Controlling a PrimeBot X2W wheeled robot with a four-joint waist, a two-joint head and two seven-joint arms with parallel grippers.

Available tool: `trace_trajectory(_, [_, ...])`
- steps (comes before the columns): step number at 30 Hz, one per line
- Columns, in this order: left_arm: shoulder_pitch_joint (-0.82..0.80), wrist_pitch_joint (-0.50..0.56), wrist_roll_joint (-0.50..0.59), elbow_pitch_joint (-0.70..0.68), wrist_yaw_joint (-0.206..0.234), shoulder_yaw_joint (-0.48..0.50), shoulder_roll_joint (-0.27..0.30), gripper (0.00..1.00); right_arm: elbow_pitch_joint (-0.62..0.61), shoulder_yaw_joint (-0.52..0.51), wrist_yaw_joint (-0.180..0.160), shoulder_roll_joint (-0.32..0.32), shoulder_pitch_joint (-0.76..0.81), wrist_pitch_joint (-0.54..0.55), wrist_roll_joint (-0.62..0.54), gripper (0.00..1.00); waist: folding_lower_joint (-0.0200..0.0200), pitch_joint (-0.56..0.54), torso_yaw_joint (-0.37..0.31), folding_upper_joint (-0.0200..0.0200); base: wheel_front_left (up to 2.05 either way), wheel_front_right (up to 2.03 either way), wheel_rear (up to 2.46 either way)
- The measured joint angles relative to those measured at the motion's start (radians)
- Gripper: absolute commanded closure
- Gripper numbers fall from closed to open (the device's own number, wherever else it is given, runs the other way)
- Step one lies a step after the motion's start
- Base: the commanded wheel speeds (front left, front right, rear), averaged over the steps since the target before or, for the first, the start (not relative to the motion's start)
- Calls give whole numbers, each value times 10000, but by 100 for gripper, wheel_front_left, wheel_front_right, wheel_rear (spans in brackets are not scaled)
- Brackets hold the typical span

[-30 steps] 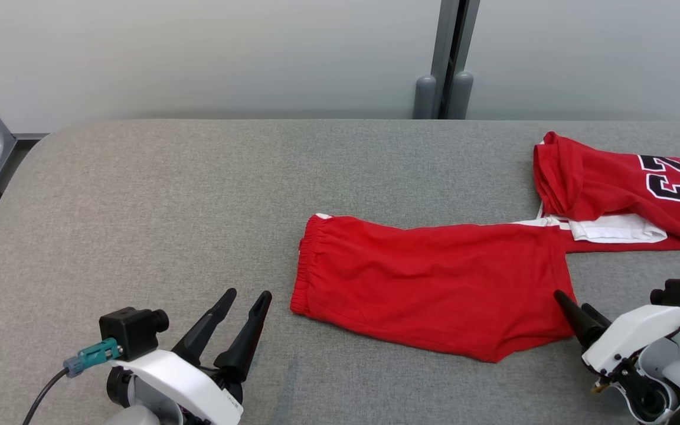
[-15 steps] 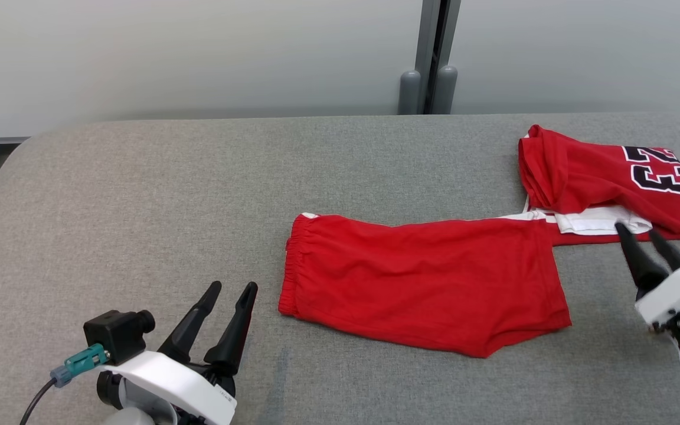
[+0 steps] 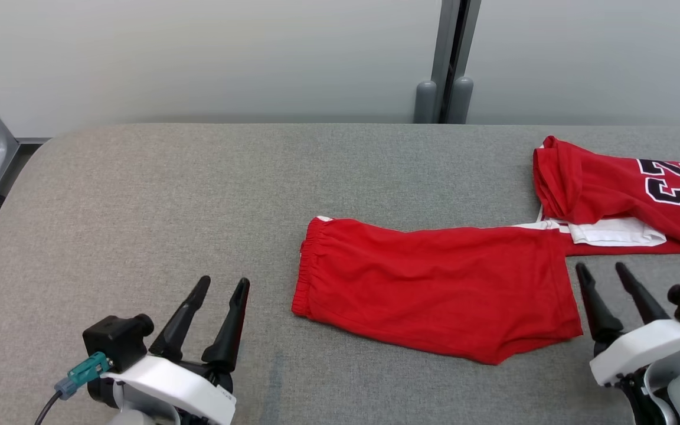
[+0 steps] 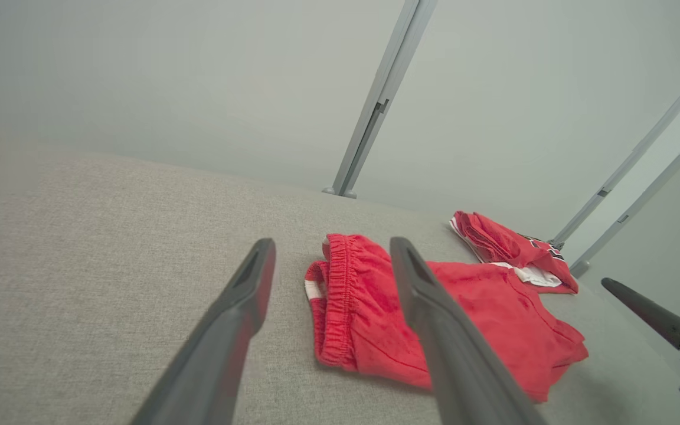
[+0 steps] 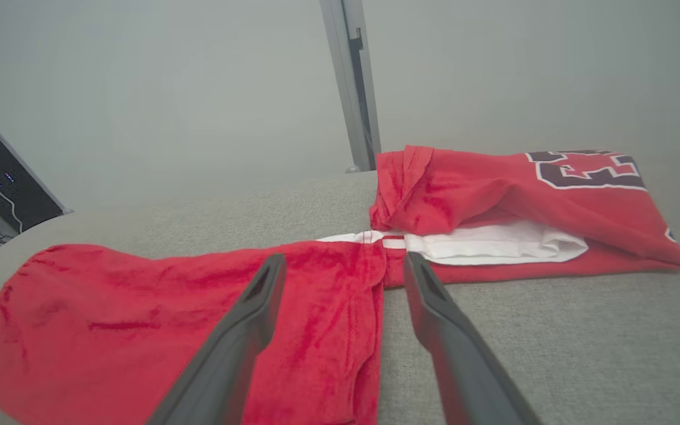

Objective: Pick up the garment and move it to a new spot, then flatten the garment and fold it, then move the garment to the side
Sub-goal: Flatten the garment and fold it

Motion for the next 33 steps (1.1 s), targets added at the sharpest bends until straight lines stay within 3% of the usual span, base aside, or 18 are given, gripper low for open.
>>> trace_trajectory(7, [287,0,945,142,-115,640,-378,0,451,-1381,0,1066,291,-6,-1532,0,0,-13,88,0,0,0,0])
trace_trajectory(18, [402,0,1411,617,-554,997,-834,0,2894,-1964,0,1553,-749,61,-1519,0,0,59,468,-1,0,0,0])
trace_trajectory(33, [422,0,1570,932,-732,1103,-1057,0,5637,-2220,0,1662,-2787,3242,-454,0,-1,38,721,0,0,0,0])
